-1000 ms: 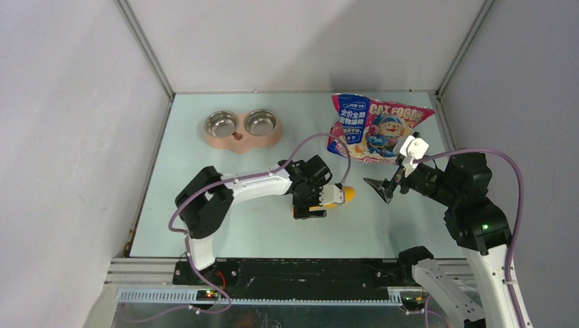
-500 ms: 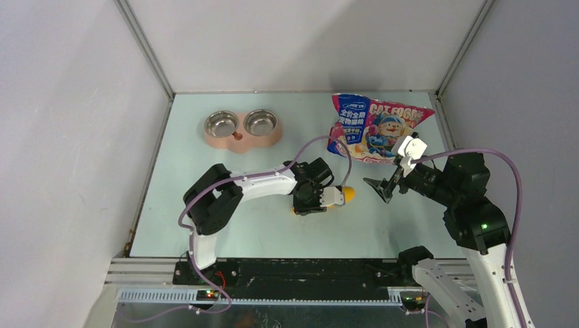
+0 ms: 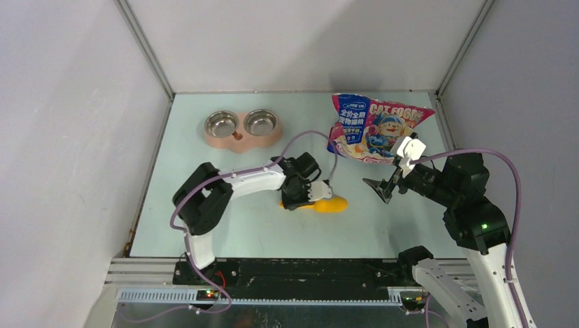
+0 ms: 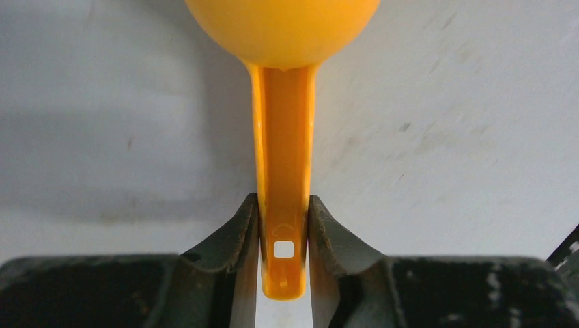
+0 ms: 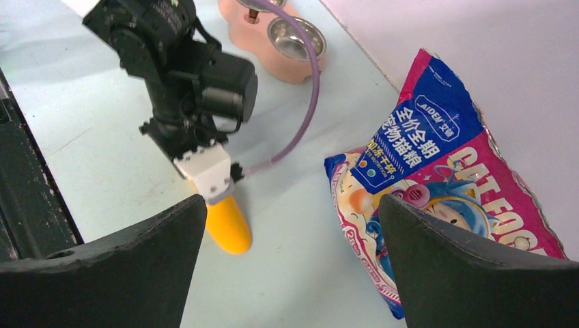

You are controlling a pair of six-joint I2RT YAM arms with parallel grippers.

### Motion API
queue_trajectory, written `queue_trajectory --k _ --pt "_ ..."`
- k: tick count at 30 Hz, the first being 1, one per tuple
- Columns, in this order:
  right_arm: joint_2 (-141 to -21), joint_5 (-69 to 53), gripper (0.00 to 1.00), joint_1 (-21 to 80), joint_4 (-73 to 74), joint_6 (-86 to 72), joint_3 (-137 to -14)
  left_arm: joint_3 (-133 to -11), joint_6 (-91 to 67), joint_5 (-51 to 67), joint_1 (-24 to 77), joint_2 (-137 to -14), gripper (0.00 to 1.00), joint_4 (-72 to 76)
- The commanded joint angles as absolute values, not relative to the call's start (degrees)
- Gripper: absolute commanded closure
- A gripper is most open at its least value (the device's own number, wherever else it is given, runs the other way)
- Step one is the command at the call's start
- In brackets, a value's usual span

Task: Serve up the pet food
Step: Move the spatula to the center of the board.

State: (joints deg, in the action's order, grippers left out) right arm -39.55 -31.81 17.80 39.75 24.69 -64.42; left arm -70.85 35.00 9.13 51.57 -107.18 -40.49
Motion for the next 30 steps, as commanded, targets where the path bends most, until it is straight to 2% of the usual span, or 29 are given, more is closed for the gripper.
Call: queue_trajectory --k 1,13,25,30 --pt "-39.53 -31.14 0.00 18.50 37.57 25.26 -64.17 -67.84 36.44 7.38 44.21 -99.54 1.00 -42.14" --pt "-40.29 -29.31 0.00 21.28 36.76 25.92 -63.63 -52.58 39.71 6.01 22.92 -83.85 1.00 -37.63" --pt "-40.18 -28.99 0.00 22.45 36.68 26.16 -63.29 -50.47 47.27 5.17 4.44 -85.07 1.00 -36.05" --pt "-40.40 -28.72 0.00 23.02 36.57 26.34 -63.19 -50.71 49.45 5.06 1.29 -86.63 1.00 -35.55"
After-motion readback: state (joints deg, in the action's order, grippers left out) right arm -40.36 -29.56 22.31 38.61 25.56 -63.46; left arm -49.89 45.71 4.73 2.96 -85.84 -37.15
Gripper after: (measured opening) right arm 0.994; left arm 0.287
